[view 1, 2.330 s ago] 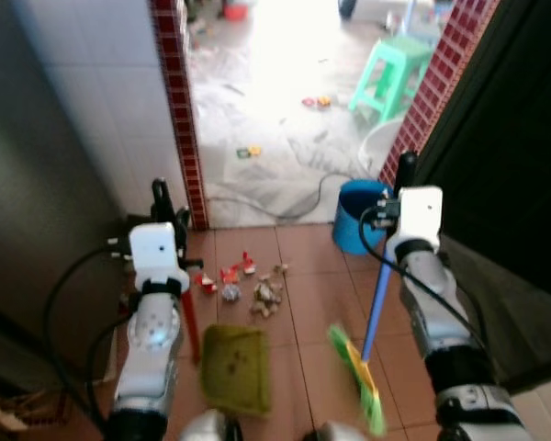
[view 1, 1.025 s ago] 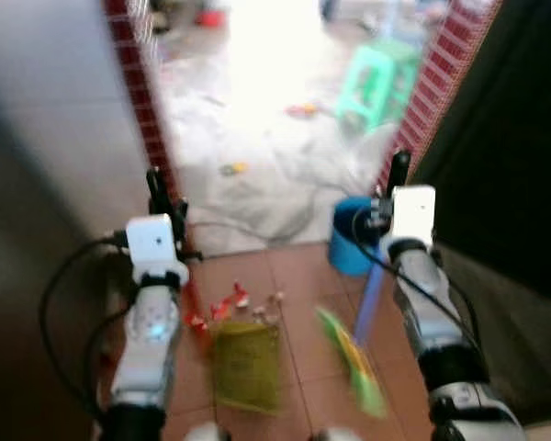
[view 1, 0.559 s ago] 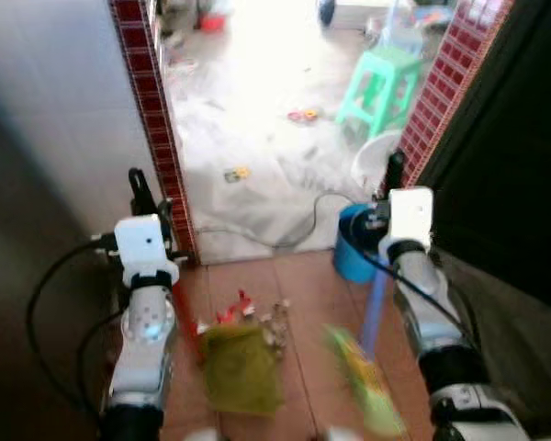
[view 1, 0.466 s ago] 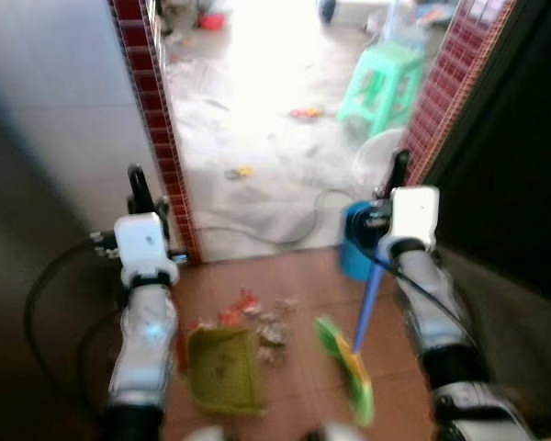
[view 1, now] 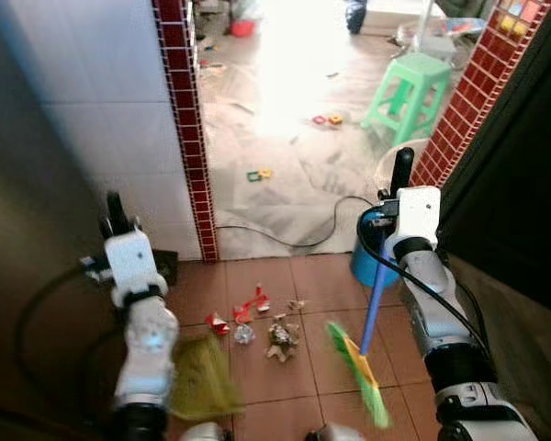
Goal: Sweep floor
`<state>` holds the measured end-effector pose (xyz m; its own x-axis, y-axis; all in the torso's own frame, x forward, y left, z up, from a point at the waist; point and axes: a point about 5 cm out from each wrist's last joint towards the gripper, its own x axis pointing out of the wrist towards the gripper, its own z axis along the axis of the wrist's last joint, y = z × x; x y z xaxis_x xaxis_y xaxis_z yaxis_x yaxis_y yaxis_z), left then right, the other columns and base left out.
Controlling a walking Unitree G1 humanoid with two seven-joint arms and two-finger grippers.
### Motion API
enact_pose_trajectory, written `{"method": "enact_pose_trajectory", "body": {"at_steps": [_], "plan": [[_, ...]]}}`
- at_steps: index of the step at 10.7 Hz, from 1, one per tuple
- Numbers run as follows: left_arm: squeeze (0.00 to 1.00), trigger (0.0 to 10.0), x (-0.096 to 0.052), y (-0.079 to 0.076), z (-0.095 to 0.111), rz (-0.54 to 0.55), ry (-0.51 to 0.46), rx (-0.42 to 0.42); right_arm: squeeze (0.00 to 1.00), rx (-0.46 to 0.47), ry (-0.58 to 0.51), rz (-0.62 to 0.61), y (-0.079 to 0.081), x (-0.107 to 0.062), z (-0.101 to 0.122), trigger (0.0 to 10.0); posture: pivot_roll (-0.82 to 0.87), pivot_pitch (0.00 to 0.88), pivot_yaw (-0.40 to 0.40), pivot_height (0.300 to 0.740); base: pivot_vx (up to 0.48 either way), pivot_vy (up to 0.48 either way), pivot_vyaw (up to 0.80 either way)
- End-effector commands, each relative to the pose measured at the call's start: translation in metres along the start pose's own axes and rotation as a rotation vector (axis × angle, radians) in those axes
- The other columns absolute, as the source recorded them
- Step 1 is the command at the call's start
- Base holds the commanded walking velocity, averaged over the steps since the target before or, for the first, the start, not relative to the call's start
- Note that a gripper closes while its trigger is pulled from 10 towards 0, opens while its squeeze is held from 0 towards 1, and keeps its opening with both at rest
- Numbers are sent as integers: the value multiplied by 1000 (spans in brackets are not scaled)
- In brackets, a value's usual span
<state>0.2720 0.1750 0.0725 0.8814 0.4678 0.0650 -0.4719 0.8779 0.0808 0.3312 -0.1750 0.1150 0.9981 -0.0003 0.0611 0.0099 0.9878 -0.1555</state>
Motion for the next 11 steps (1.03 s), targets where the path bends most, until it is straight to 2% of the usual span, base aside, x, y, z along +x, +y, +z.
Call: {"method": "enact_pose_trajectory", "body": {"at_steps": [1, 2, 4, 6, 7, 9, 11], "plan": [[0, 10000, 6, -10, 10, -12, -51, -51, 0, 6, -83, 12, 2, 9, 19, 10000, -64, 0, -13, 740, 0, 0, 0], [0, 10000, 6, -14, 2, -16, -6, -66, 0, 12, -98, 19, 4, 10, 21, 10000, -69, 0, -2, 740, 0, 0, 0], [0, 10000, 9, -25, 1, -40, -23, -47, 0, 28, -130, 16, 8, 12, 25, 10000, -67, 0, 14, 740, 0, 0, 0], [0, 10000, 17, -20, 2, 54, -49, 12, 0, 31, -152, 18, 10, 13, 29, 10000, -76, 0, 23, 740, 0, 0, 0], [0, 10000, 19, -16, -1, 113, -38, 44, 0, 55, -156, 61, 14, 14, 30, 10000, -79, 0, 25, 740, 0, 0, 0], [0, 10000, 18, -21, -9, 92, 4, 16, 0, 161, -148, 220, 28, 14, 32, 10000, -88, 0, 24, 740, 0, 0, 0], [0, 10000, 12, -36, -19, 12, 86, -48, 0, 206, -152, 348, 41, 8, 34, 10000, -91, 0, 18, 740, 0, 0, 0]]}}
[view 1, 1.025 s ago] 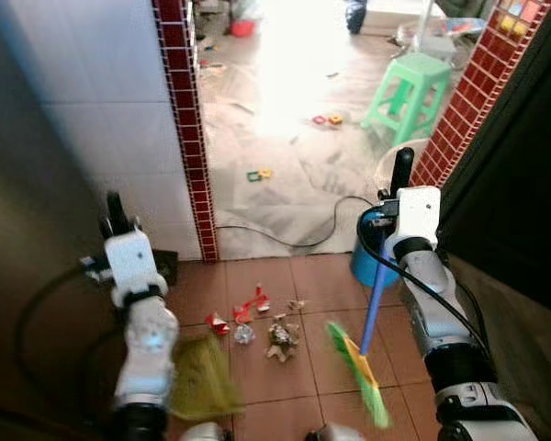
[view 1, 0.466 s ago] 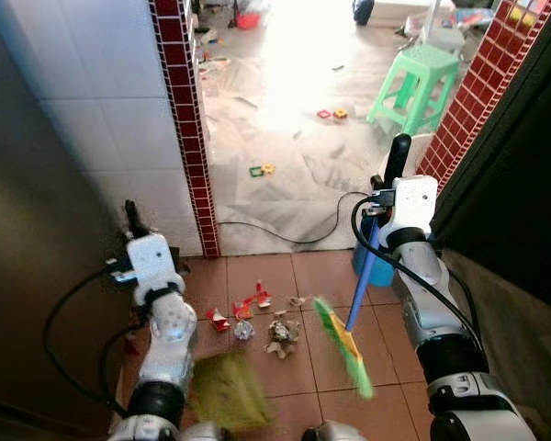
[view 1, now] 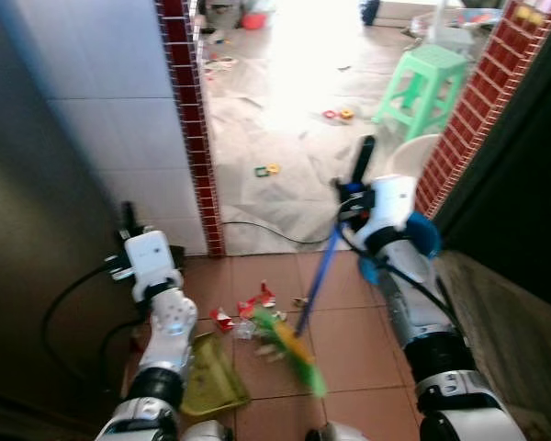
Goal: Sweep floor
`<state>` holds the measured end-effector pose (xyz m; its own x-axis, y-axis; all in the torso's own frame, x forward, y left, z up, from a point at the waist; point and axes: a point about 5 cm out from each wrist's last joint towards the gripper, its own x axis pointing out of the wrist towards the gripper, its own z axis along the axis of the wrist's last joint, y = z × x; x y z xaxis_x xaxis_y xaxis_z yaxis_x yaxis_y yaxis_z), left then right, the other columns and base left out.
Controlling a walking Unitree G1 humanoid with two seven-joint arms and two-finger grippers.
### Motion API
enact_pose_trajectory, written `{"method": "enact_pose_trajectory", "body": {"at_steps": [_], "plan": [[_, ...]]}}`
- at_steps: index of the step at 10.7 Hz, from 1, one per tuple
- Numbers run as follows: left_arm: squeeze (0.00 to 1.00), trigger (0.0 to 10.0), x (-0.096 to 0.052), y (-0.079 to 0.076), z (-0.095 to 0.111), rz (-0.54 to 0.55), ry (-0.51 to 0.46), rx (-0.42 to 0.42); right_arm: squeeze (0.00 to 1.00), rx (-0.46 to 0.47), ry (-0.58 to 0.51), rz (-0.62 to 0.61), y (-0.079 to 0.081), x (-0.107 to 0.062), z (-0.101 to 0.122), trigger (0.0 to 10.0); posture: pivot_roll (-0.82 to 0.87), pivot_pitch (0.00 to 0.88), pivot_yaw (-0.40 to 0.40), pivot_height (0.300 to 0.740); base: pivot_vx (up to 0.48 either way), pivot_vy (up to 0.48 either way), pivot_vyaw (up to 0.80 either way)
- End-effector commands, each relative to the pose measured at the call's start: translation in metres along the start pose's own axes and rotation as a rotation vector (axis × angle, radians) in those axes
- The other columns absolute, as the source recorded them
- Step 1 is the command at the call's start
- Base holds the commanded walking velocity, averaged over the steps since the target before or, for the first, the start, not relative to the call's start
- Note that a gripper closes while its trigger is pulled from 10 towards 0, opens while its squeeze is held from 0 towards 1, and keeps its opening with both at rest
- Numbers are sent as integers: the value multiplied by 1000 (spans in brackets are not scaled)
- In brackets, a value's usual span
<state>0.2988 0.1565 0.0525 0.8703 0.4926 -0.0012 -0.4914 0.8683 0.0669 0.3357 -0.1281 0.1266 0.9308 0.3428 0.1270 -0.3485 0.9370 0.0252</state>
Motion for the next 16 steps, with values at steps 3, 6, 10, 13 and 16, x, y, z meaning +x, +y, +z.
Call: {"method": "enact_pose_trajectory", "body": {"at_steps": [3, 6, 10, 13, 16], "plan": [[0, 10000, -10, -18, -10, -70, 91, -14, 0, 0, 17, 162, 13, 1, 6, 10000, -87, 0, 9, 740, 0, 0, 0], [0, 10000, -9, -20, -15, -87, 114, -5, 0, 51, 114, 434, 27, -15, -1, 10000, -93, 0, 12, 740, 0, 0, 0], [0, 10000, -13, -36, -14, -252, 129, -61, 0, 162, 22, 466, 22, -4, 37, 10000, -99, 0, 17, 740, 0, 0, 0], [0, 10000, -19, -47, -15, -454, 144, -78, 0, 96, -179, 293, 1, 16, 88, 10000, -98, 0, 20, 740, 0, 0, 0], [0, 10000, -20, -49, -19, -511, 186, -86, 0, -60, -231, 110, -25, 20, 101, 10000, -99, 0, 19, 740, 0, 0, 0]]}}
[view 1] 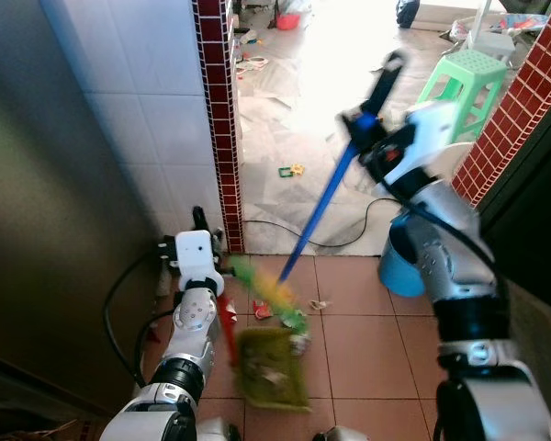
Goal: Sweep floor
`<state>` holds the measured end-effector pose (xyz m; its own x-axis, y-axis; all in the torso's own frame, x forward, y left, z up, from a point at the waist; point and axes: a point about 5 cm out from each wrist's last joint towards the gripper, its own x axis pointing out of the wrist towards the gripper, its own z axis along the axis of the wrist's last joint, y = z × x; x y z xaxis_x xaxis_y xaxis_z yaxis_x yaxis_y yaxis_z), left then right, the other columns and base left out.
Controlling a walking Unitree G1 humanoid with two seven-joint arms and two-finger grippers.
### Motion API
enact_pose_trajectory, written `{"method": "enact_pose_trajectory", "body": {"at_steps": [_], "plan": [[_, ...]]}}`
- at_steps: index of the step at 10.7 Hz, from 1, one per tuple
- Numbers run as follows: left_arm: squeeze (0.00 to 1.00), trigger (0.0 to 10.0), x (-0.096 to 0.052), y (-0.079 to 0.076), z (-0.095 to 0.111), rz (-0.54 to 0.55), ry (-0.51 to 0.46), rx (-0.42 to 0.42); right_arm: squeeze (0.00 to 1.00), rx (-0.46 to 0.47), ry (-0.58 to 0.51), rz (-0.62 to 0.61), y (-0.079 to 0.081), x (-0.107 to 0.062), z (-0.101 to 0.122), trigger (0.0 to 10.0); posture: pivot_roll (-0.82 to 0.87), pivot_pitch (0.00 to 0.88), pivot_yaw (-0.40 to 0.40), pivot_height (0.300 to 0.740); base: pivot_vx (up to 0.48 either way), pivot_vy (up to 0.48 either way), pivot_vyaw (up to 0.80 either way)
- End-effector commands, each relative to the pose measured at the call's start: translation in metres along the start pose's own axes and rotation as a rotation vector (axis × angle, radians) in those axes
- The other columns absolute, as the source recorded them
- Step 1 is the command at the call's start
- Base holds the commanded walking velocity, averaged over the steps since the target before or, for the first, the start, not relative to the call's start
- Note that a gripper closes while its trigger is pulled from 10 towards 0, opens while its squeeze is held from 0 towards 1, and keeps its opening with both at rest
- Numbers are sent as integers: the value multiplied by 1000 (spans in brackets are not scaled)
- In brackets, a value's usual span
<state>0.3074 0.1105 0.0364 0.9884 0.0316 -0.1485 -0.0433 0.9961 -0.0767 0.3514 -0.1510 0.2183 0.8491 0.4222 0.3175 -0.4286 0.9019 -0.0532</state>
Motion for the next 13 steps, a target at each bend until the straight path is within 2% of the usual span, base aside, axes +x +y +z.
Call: {"method": "enact_pose_trajectory", "body": {"at_steps": [1, 2, 4, 6, 7, 8, 10, 11, 13], "plan": [[0, 10000, -2, -2, -9, -25, 65, 9, 0, -92, -11, -48, -9, 0, 5, 10000, -99, 0, 19, 740, 0, 0, 0], [0, 10000, -2, 0, -10, -18, 71, 10, 0, -146, 40, -96, -13, -6, -8, 10000, -100, 0, 21, 740, 0, 0, 0], [0, 10000, -2, 2, -11, -7, 82, 30, 0, -146, 128, -120, -10, -18, -34, 10000, -101, 0, 22, 740, 0, 0, 0], [0, 10000, -2, 16, -16, 83, 126, 79, 0, -89, 213, -108, 2, -28, -60, 10000, -98, 0, 23, 740, 0, 0, 0], [0, 10000, -2, 20, -18, 106, 141, 59, 0, -55, 243, -100, 6, -29, -67, 10000, -99, 0, 22, 740, 0, 0, 0], [0, 10000, -2, 19, -18, 103, 145, 60, 0, 21, 276, -97, 11, -29, -73, 10000, -97, 0, 22, 740, 0, 0, 0], [0, 10000, -2, 16, -17, 88, 144, 64, 0, 129, 242, -121, 16, -22, -68, 10000, -99, 0, 21, 740, 0, 0, 0], [0, 10000, -1, 15, -16, 79, 137, 55, 0, 270, 193, -139, 20, -14, -57, 10000, -99, 0, 21, 740, 0, 0, 0], [0, 10000, -1, 14, -17, 78, 155, 69, 0, 365, 143, -125, 21, -6, -43, 10000, -99, 0, 21, 740, 0, 0, 0]]}}
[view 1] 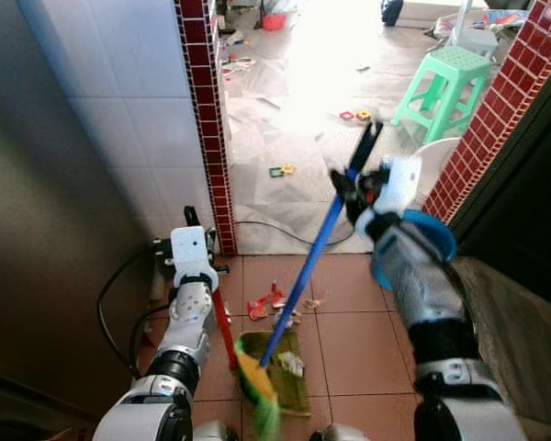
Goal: Sweep floor
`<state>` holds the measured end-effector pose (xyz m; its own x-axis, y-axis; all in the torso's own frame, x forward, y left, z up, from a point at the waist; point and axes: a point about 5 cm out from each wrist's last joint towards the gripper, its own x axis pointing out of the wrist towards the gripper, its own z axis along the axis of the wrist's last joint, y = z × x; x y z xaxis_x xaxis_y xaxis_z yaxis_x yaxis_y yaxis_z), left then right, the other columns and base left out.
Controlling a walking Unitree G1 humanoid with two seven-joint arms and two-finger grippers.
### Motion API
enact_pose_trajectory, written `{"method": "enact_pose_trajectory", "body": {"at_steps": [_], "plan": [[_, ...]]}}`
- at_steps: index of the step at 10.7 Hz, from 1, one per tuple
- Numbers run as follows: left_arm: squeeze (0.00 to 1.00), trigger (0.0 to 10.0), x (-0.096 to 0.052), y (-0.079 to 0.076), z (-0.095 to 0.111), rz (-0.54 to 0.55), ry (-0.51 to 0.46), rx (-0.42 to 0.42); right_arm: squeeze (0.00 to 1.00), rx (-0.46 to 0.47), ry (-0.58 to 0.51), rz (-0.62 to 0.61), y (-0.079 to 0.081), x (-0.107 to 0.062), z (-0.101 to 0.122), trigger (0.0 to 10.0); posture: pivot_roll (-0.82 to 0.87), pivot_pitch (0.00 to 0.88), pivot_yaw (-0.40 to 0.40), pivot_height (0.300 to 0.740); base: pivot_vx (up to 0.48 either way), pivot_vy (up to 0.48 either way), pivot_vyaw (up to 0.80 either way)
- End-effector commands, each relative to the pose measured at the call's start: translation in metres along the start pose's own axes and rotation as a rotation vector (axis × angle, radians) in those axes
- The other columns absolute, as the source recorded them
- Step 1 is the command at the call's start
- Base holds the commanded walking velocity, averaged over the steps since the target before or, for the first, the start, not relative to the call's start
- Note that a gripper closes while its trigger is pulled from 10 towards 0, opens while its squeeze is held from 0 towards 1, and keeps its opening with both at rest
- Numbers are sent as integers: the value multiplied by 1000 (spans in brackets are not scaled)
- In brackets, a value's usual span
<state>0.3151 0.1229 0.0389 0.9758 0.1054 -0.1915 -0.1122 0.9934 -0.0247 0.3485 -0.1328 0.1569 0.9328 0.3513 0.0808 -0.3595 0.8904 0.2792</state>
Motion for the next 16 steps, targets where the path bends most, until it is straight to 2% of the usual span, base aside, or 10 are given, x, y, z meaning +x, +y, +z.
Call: {"method": "enact_pose_trajectory", "body": {"at_steps": [1, 3, 4, 6, 8, 10, 11, 12, 14, 16], "plan": [[0, 10000, -7, 1, -23, -6, 122, 27, 0, 45, -105, 54, 10, 7, 27, 10000, -101, 0, 21, 740, 0, 0, 0], [0, 10000, -8, 1, -24, -3, 134, 31, 0, -131, -199, 143, 23, 10, 55, 10000, -104, 0, 21, 740, 0, 0, 0], [0, 10000, -8, 0, -24, -3, 137, 31, 0, -173, -233, 145, 24, 9, 63, 10000, -104, 0, 21, 740, 0, 0, 0], [0, 10000, -8, -1, -25, -5, 142, 31, 0, -320, -283, 94, 13, 7, 74, 10000, -102, 0, 17, 740, 0, 0, 0], [0, 10000, -8, -1, -25, -12, 142, 30, 0, -401, -259, 33, 2, 4, 68, 10000, -102, 0, 17, 740, 0, 0, 0], [0, 10000, -8, -2, -24, -15, 138, 30, 0, -480, -134, -112, -20, 0, 42, 10000, -98, 0, 15, 740, 0, 0, 0], [0, 10000, -8, -1, -24, -10, 134, 27, 0, -471, -64, -185, -30, -6, 21, 10000, -95, 0, 15, 740, 0, 0, 0], [0, 10000, -8, -1, -24, -4, 130, 23, 0, -450, -47, -221, -33, -10, 10, 10000, -90, 0, 11, 740, 0, 0, 0], [0, 10000, -8, -1, -22, -11, 111, 2, 0, -360, -1, -223, -26, -10, -8, 10000, -90, 0, 11, 740, 0, 0, 0], [0, 10000, -8, -2, -22, -27, 113, 2, 0, -236, -33, -189, -16, -4, -7, 10000, -91, 0, 15, 740, 0, 0, 0]]}}
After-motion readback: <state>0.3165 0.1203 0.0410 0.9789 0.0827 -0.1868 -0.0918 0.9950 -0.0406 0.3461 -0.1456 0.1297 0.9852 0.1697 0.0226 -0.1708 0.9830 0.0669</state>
